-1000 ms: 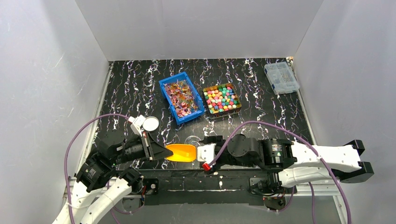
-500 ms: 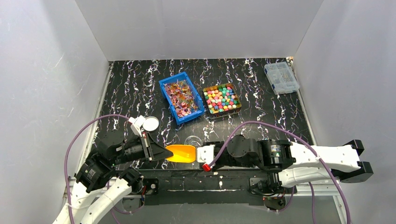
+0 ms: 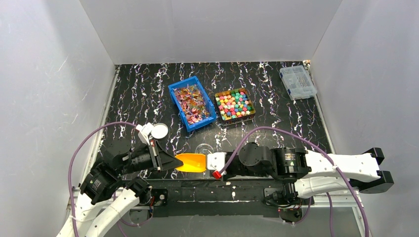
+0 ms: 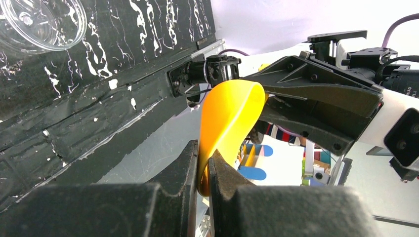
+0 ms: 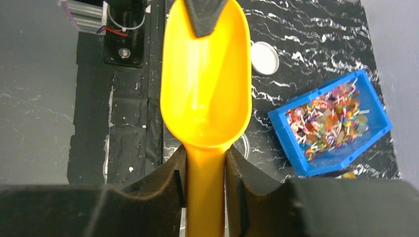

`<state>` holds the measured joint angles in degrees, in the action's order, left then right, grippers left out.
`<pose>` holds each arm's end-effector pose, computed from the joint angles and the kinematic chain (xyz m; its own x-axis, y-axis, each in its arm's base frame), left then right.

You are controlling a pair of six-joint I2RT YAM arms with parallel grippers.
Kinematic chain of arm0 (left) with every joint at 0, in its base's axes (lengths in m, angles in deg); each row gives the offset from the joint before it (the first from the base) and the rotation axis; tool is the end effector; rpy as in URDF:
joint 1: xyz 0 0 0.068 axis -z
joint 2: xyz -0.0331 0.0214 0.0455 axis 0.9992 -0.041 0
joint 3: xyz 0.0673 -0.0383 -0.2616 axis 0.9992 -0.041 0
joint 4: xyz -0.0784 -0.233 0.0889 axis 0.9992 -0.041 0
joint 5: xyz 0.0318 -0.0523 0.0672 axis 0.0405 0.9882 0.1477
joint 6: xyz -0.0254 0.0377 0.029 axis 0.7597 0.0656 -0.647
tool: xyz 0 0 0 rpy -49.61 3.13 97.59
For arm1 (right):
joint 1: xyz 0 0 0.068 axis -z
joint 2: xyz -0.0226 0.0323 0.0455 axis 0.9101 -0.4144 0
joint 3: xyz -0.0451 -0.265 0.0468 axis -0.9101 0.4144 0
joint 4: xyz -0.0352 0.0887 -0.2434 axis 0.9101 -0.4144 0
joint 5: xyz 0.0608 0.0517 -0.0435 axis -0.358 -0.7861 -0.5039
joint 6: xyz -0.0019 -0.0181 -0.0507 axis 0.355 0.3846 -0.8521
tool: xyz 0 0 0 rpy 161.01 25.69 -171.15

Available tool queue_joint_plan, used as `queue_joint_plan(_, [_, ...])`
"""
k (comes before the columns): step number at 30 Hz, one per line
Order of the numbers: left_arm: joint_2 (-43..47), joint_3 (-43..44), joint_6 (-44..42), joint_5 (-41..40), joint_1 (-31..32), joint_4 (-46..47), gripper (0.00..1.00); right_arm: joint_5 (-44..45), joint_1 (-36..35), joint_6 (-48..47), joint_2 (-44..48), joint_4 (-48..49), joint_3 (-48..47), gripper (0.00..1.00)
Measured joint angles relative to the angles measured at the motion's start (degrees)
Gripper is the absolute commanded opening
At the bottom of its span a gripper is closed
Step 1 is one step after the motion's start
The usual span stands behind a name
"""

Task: Pack the candies
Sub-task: Pick up the spatula from the center of the board.

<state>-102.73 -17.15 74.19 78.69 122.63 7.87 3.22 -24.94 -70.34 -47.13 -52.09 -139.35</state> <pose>0.0468 -0.0541 0.3416 -0.8625 -0.3058 -0.4033 0.2964 0.3408 -0.8922 0.0059 0.2206 0.3749 0.3463 -0.3840 -0.8560 -0.9140 0.0676 -0.4001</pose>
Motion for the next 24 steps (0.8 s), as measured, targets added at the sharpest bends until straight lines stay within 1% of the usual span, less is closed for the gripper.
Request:
queue_joint_plan(2, [0.4, -0.3, 0.0, -0.1, 0.0, 0.2, 0.0, -0.1, 0.2, 0.5, 0.0, 0.2, 0.0, 0.01])
queue_joint_plan(5, [0.8, -1.0, 0.0, -0.1, 0.0, 0.2, 0.0, -0.2, 0.1, 0.9, 0.1, 0.7, 0.8, 0.01])
queue_joint_plan(7, [1.2, -1.7, 0.1, -0.1, 0.0, 0.2, 0.11, 0.0, 0.1, 1.2, 0.2, 1.1, 1.5, 0.01])
queue_joint_plan(8, [1.4, -2.3, 0.1, -0.1, 0.0, 0.2, 0.2, 0.1, 0.1, 1.3, 0.2, 1.2, 1.9, 0.01])
queue_joint_plan(11, [1.7, -2.7, 0.1, -0.2, 0.0, 0.3, 0.31, 0.7, 0.0, 1.9, 0.4, 2.2, 2.8, 0.01])
queue_joint_plan(14, [2.3, -2.7, 0.0, -0.2, 0.0, 0.4, 0.48, 2.0, 0.0, 2.6, 0.4, 2.8, 2.8, 0.01])
queue_joint_plan(16, [2.6, -2.7, -0.5, -0.4, 0.0, 0.4, 0.56, 3.0, 0.0, 2.9, 0.3, 2.8, 2.8, 0.01])
queue_joint_plan(18, [2.7, -2.7, -1.1, -0.8, 0.0, 0.3, 0.67, 4.2, 0.0, 3.4, 0.3, 2.7, 2.8, 0.01])
queue_joint_plan(19, [2.7, -2.7, -1.6, -1.0, 0.0, 0.2, 0.77, 4.9, 0.0, 3.8, 0.3, 2.6, 2.8, 0.01])
queue_joint_plan(20, [2.7, -2.7, -2.4, -1.5, 0.0, 0.0, 0.92, 5.4, 0.0, 4.0, 0.3, 2.4, 2.8, 0.01])
queue_joint_plan(21, [2.7, -2.6, -3.2, -2.1, 0.0, -0.2, 0.98, 6.0, 0.0, 4.2, 0.3, 2.2, 2.8, 0.01])
queue_joint_plan(24, [2.2, -1.5, -5.8, -4.1, 0.0, -1.6, 1.0, 8.5, 0.0, 4.8, 0.0, 1.0, 2.7, 0.01])
